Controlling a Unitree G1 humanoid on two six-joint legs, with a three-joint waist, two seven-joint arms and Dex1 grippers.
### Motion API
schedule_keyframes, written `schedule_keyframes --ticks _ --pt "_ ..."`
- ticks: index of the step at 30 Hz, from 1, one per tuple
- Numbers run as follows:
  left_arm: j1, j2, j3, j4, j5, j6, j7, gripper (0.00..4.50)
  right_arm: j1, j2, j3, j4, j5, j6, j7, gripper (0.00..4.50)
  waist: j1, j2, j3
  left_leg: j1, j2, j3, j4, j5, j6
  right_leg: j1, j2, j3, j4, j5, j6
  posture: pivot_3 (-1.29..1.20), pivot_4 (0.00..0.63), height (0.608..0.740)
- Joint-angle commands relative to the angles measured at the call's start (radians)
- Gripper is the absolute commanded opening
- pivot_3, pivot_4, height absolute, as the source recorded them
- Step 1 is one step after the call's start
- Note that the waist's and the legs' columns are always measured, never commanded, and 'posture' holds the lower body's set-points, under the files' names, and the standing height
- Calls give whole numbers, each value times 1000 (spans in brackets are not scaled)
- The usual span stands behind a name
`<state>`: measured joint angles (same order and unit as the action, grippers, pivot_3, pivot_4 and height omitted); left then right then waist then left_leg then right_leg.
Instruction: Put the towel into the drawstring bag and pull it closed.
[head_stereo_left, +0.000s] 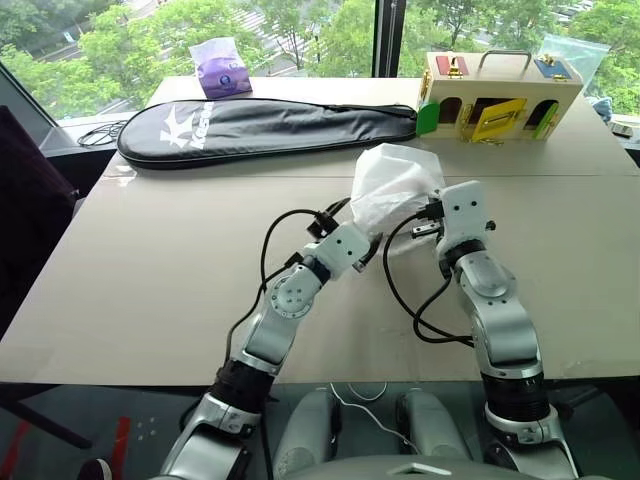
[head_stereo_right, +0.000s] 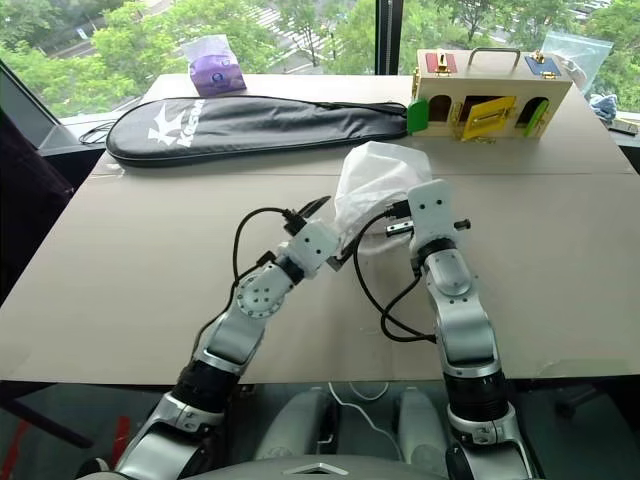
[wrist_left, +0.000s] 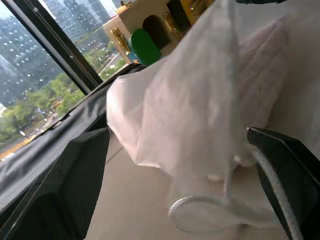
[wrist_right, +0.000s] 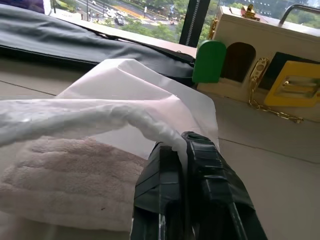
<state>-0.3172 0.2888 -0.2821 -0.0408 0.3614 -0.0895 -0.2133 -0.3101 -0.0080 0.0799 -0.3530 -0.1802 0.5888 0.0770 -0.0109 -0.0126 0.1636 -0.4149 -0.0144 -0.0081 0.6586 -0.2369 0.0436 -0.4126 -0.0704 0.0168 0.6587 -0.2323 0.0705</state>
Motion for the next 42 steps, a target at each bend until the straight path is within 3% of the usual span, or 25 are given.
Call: schedule_keyframes --ticks 1,9,15,24,29,32,36,42 --pt "27 28 19 -75 114 -72 104 4500 -9 4 -31 -62 19 41 -12 32 0 0 0 0 0 0 0 0 0 0 0 0 0 0 0 0 150 740" --pt "111 35 62 -141 230 -30 203 4500 10 -6 -60 -111 67 121 7 32 -1 0 0 -1 0 -1 0 0 0 0 0 -1 0 0 0 0 150 740" --pt "142 21 48 -169 238 -36 191 4500 28 -28 -10 -149 107 127 59 32 -2 0 0 -1 0 0 0 0 0 0 0 -1 0 0 0 0 150 740" --pt "203 23 0 -243 115 -90 46 4500 37 -61 43 -165 116 112 74 32 -2 0 0 -1 0 0 0 0 0 0 -1 -1 -1 0 0 0 150 740" --pt "311 20 155 -285 32 14 60 4500 45 -71 50 -170 118 111 71 32 -8 0 0 0 1 0 -1 0 0 0 0 -1 0 0 0 0 150 740" --pt "373 65 232 -281 -9 5 35 4500 43 -72 50 -163 116 103 67 32 -6 0 0 0 1 -2 -1 0 0 0 0 -2 0 0 0 0 150 740" --pt "400 86 252 -278 -40 -19 15 4500 42 -70 51 -157 116 95 64 32 -1 0 0 0 1 -1 -1 0 0 0 -1 -1 -2 0 0 0 150 740" --pt "479 183 195 -281 -72 -261 -71 4500 40 -67 55 -148 113 80 54 32 -3 1 0 0 1 -1 -2 0 0 0 -2 -1 -2 0 -1 0 150 740"
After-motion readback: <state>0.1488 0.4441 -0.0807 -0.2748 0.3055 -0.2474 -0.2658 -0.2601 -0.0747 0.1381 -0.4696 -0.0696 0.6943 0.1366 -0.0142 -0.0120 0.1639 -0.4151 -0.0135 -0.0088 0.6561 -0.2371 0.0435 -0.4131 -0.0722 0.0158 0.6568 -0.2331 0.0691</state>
